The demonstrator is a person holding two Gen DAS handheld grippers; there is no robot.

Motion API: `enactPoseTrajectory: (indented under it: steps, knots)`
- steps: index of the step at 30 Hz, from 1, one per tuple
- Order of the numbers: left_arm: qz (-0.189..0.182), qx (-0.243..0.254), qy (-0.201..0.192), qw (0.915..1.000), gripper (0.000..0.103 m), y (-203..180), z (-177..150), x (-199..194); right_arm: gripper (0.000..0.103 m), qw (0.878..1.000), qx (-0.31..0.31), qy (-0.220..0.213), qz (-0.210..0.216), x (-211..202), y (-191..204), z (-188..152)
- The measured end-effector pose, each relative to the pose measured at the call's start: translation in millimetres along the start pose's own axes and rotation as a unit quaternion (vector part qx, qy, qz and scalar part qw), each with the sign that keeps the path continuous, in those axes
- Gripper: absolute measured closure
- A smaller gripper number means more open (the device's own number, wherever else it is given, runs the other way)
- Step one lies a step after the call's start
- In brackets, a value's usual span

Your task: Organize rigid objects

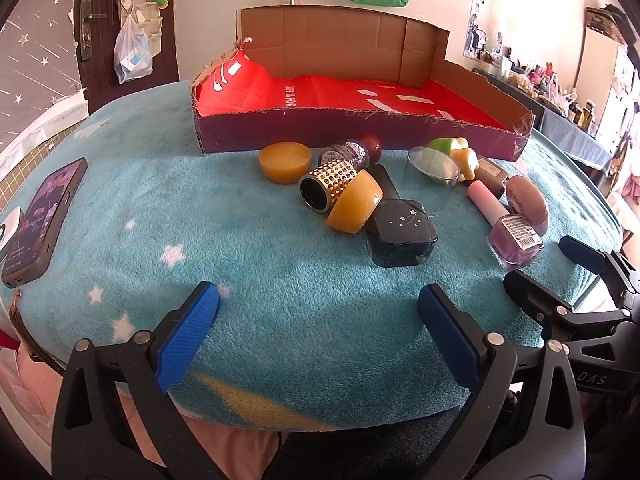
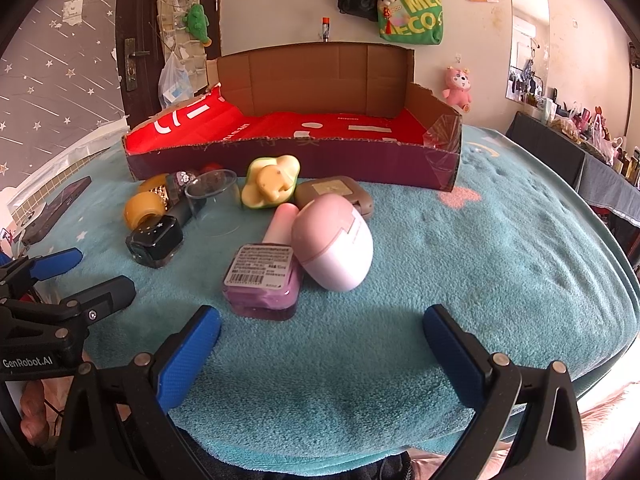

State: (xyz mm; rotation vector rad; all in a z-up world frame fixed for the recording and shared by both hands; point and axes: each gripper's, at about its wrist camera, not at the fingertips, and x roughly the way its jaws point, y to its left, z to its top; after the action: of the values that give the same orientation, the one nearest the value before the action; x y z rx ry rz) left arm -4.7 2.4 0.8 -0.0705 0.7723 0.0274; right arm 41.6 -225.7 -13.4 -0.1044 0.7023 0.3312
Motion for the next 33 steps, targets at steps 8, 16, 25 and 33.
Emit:
enactPoseTrajectory:
  steps: [8, 16, 25, 33]
  knots:
    - [0.005, -0.008, -0.007, 0.9999, 0.023, 6, 2, -4, 0.0, 1.0, 0.005, -0.004, 0.008, -3, -1, 2]
    - [0.004, -0.014, -0.009, 0.9999, 0.043, 12, 5, -6, 0.013, 0.999, 0.01, -0.012, 0.037, -11, -2, 5]
    - [-0.008, -0.004, -0.008, 0.9999, 0.058, 12, 16, 2, 0.019, 0.997, 0.044, -0.047, 0.053, -20, -20, 24]
    - [-0.018, 0.008, -0.007, 0.9998, 0.061, 6, 25, 10, 0.03, 0.997, 0.046, -0.032, 0.043, -1, -25, 38]
